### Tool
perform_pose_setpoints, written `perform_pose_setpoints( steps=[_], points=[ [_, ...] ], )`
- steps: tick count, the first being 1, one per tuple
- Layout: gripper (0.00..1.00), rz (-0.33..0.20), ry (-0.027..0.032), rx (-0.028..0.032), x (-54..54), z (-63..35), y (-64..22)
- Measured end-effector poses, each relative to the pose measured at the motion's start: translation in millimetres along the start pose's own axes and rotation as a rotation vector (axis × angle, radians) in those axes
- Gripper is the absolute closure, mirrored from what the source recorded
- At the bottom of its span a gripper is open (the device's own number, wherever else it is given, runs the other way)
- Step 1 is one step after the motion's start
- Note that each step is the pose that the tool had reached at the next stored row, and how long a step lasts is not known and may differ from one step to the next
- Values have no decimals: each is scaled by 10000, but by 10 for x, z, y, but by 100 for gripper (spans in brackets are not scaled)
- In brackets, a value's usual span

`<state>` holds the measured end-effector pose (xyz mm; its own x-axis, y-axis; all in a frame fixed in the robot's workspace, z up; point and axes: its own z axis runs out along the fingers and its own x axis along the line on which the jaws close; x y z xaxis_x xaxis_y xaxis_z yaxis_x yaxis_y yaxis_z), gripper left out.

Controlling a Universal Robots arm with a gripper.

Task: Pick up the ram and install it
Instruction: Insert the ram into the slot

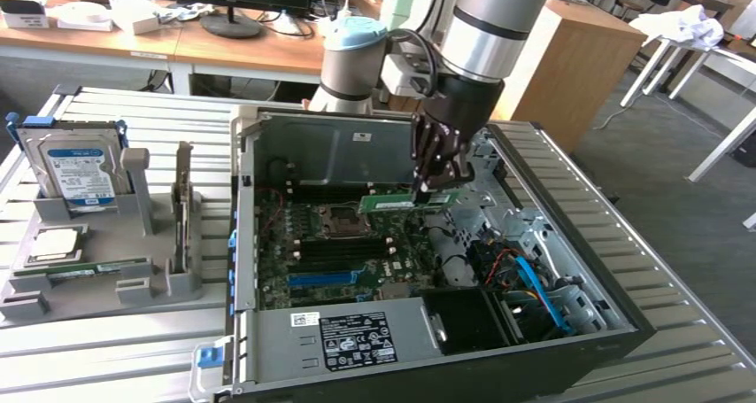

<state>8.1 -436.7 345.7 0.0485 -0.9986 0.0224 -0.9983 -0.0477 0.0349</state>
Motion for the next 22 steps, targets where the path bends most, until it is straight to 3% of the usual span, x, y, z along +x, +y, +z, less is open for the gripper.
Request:
perform_pose_setpoints(
  steps=[22],
  points=[
    [87, 0, 1, 0, -2, 59, 5]
  ],
)
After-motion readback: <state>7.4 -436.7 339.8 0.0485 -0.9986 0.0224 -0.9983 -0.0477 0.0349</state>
